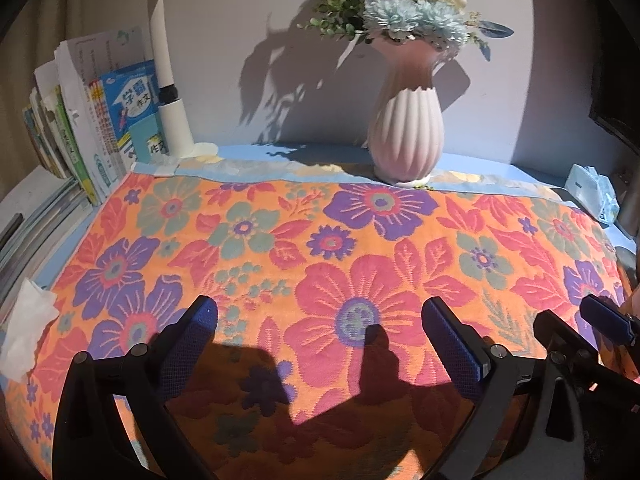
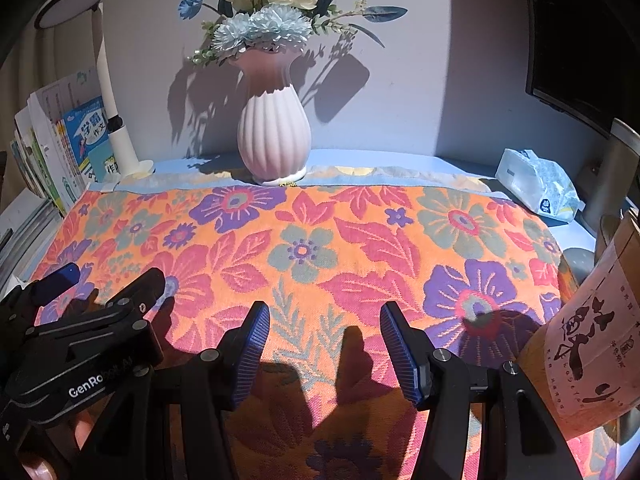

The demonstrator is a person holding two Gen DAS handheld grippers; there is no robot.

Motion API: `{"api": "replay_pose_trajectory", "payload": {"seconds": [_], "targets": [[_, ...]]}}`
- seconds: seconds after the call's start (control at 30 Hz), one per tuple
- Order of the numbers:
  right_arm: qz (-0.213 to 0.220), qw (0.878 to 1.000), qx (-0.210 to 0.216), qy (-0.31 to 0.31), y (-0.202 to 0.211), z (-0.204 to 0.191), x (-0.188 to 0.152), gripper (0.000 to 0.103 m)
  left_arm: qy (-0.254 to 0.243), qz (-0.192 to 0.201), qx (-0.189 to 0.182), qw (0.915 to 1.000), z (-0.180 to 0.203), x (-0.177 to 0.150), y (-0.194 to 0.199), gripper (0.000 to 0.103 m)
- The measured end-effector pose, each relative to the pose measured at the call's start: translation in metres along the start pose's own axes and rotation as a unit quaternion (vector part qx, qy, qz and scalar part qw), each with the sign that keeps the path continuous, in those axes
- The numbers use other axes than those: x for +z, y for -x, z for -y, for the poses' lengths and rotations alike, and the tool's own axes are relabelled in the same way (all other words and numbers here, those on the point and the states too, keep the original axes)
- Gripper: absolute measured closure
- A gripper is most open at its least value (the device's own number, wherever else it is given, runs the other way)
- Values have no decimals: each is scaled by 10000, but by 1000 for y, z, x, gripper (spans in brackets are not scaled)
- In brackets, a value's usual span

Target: Organize soft objects

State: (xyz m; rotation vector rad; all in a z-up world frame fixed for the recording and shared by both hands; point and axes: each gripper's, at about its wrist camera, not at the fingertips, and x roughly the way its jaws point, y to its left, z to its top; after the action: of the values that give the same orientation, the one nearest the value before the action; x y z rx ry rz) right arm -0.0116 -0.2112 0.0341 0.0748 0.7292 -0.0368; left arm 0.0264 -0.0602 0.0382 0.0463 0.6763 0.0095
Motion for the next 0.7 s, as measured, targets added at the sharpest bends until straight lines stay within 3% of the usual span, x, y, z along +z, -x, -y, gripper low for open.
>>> {"api": "replay_pose_trajectory", "payload": {"seconds": [0.7], "targets": [[-38, 10000, -35, 22, -2, -1, 0, 47, -69, 36, -18, 10000, 2, 0, 1, 1]]}}
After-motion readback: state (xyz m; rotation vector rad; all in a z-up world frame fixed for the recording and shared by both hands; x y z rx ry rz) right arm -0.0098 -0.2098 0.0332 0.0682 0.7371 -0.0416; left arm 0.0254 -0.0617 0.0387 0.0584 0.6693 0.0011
